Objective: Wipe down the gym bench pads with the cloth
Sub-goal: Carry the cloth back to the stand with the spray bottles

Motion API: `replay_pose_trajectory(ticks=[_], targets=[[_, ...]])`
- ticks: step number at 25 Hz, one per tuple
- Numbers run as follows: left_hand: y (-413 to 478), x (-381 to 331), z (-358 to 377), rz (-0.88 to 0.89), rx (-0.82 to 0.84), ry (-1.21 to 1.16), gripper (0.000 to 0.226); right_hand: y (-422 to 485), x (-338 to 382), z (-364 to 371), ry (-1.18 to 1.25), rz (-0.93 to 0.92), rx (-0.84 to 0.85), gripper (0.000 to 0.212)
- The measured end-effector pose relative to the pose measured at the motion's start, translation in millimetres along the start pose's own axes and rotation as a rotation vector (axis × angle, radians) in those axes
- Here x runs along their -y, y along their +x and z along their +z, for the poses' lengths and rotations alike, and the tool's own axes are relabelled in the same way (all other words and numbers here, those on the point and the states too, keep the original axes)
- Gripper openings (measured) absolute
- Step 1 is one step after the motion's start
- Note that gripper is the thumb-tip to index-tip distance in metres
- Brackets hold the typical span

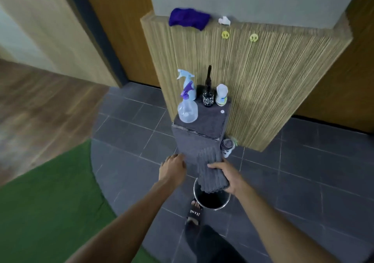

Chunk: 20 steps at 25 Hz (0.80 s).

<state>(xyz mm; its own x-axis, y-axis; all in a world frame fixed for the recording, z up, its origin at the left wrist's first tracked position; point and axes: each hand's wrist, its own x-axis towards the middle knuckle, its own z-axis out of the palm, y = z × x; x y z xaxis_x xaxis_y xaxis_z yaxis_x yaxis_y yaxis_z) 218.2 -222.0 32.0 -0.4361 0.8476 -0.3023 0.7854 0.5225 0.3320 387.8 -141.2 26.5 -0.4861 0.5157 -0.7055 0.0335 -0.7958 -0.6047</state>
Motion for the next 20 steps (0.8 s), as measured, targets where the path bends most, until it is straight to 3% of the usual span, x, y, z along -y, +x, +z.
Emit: replay_pose_trajectory(ticks=[4, 8, 15, 20], targets=[[93, 23, -8, 0.058, 0.073, 0.019, 0.038, 79, 32, 33, 0.039, -0.020, -0.143, 0.038], [179, 47, -13, 0.091, 0.128, 0.077, 0.044, 141, 55, 56, -0.099, -0.021, -0.371, 0.046], [335, 110, 37, 0.104, 0.099, 0.001, 0.073, 280, 89, 59, -0.502, -0.127, -0.715, 0.047], [387, 127, 86, 0.230, 0.089, -0.105, 0.106, 357, 93, 46, -0.981, -0.349, -0.911, 0.080]])
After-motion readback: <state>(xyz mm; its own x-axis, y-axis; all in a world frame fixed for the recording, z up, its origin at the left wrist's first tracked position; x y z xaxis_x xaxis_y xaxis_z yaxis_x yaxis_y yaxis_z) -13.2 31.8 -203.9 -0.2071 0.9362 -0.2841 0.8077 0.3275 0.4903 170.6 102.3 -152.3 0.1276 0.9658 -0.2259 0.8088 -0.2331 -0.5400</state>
